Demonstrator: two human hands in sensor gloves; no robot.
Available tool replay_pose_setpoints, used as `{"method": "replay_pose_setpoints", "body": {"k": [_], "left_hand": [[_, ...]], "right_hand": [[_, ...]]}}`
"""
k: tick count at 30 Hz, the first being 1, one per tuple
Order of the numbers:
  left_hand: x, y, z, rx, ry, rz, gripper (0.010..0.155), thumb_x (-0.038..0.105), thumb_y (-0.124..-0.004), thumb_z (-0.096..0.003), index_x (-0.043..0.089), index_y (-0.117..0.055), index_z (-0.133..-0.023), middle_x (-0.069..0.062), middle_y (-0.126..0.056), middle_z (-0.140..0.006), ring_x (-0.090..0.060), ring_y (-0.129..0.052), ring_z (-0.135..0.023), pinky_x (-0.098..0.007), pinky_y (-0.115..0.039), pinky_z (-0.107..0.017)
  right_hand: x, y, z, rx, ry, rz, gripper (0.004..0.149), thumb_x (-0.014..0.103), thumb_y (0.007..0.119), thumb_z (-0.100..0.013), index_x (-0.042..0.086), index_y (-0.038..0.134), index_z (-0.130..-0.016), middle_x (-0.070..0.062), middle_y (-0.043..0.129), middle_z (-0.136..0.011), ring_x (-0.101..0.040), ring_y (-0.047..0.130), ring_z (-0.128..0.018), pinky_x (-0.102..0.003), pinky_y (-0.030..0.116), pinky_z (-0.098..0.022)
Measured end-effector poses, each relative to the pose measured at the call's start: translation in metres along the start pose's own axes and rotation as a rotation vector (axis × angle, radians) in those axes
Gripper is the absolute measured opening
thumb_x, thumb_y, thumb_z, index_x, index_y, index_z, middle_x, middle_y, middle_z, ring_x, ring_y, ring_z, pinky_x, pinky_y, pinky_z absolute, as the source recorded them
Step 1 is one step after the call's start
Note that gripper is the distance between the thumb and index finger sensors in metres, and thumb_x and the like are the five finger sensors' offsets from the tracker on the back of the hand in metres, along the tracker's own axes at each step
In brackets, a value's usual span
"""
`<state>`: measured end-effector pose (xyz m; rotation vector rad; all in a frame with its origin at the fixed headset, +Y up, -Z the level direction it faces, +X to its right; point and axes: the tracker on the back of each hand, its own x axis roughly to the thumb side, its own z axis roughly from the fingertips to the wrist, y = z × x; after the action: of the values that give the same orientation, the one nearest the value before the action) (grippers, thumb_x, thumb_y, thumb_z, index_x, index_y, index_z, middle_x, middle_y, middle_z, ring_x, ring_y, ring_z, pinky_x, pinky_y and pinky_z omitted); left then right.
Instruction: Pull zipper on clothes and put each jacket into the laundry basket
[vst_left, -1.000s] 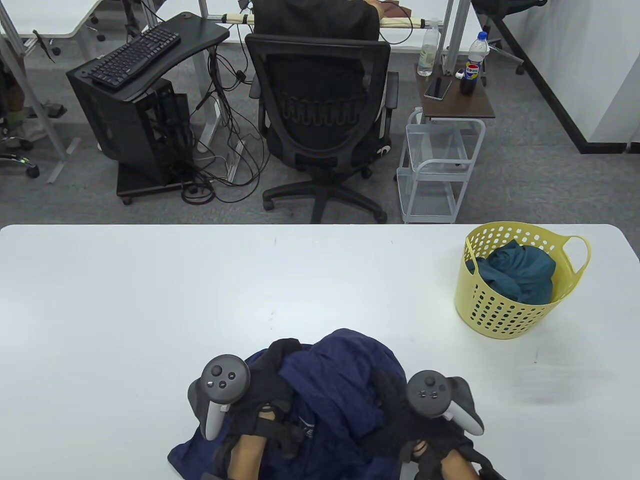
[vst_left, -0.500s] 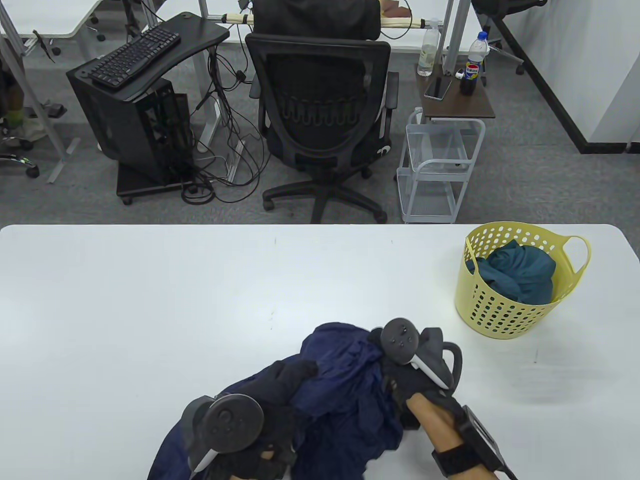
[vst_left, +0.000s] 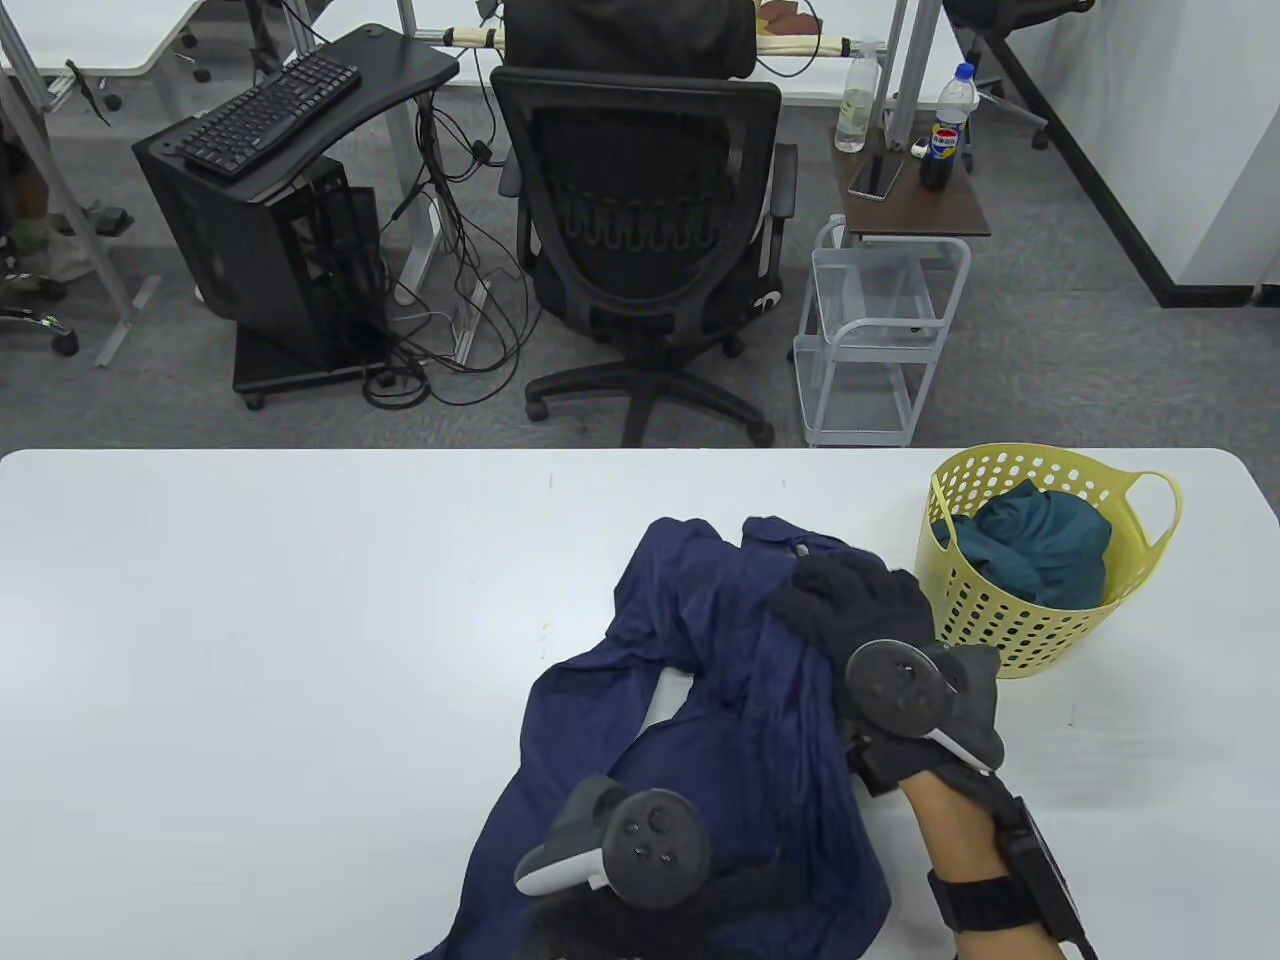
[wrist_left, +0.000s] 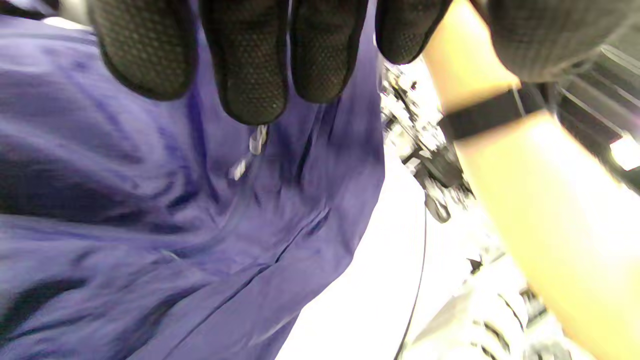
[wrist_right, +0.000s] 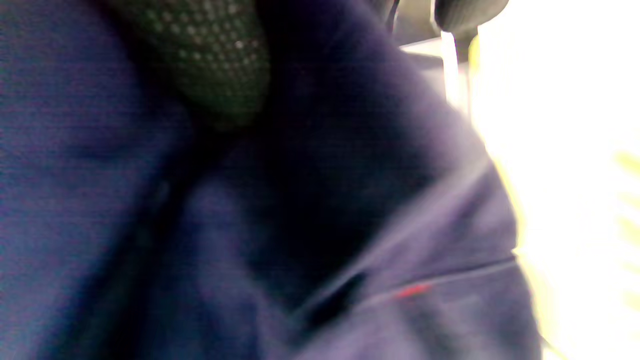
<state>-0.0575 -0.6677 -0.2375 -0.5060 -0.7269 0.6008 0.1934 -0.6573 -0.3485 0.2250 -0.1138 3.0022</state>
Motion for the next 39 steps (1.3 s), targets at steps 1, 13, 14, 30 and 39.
{"method": "replay_pose_setpoints", "body": {"k": [1, 13, 14, 30, 39], "left_hand": [[-0.011, 0.007, 0.004, 0.067, 0.059, 0.029, 0.069, 0.062, -0.075, -0.0401, 0.035, -0.066, -0.103, -0.003, -0.082, -0.105, -0.039, -0.091, -0.083, -0.062, -0.075, -0.053], [-0.080, 0.007, -0.022, 0.262, 0.542, -0.304, 0.057, 0.051, -0.073, -0.0427, 0.045, -0.068, -0.099, 0.014, -0.068, -0.114, -0.038, -0.049, -0.109, -0.065, -0.050, -0.069], [-0.081, 0.000, -0.030, 0.247, 0.537, -0.332, 0.058, 0.051, -0.073, -0.0425, 0.047, -0.066, -0.099, 0.016, -0.062, -0.116, -0.036, -0.044, -0.110, -0.065, -0.048, -0.071], [-0.069, -0.001, -0.023, 0.095, 0.634, -0.304, 0.065, 0.063, -0.065, -0.0405, 0.031, -0.077, -0.096, 0.001, -0.105, -0.078, -0.035, -0.082, -0.089, -0.060, -0.061, -0.065], [-0.077, 0.000, -0.030, 0.389, 0.639, -0.445, 0.069, 0.066, -0.061, -0.0404, 0.054, -0.041, -0.105, 0.016, -0.039, -0.122, -0.032, -0.033, -0.112, -0.061, -0.046, -0.074]], "right_hand": [[-0.012, 0.013, 0.001, 0.118, 0.061, 0.039, 0.064, 0.028, 0.089, -0.049, 0.042, 0.060, -0.104, 0.012, 0.048, -0.121, -0.040, 0.037, -0.112, -0.069, 0.038, -0.075], [0.001, -0.005, 0.058, -0.215, 0.014, -0.224, 0.048, 0.017, 0.077, -0.051, 0.035, 0.079, -0.096, 0.003, 0.070, -0.113, -0.041, 0.062, -0.103, -0.063, 0.055, -0.071], [0.005, -0.004, 0.060, -0.228, 0.010, -0.244, 0.047, 0.018, 0.076, -0.051, 0.035, 0.080, -0.095, 0.003, 0.071, -0.112, -0.041, 0.063, -0.102, -0.062, 0.056, -0.071], [0.023, 0.113, 0.049, 0.472, -0.139, -0.255, 0.053, 0.033, 0.086, -0.050, 0.034, 0.073, -0.101, 0.010, 0.058, -0.119, -0.039, 0.045, -0.109, -0.063, 0.046, -0.074], [0.037, 0.107, 0.061, 0.632, -0.285, -0.318, 0.047, 0.030, 0.086, -0.050, 0.035, 0.080, -0.096, 0.012, 0.069, -0.114, -0.033, 0.050, -0.108, -0.060, 0.051, -0.073]]}}
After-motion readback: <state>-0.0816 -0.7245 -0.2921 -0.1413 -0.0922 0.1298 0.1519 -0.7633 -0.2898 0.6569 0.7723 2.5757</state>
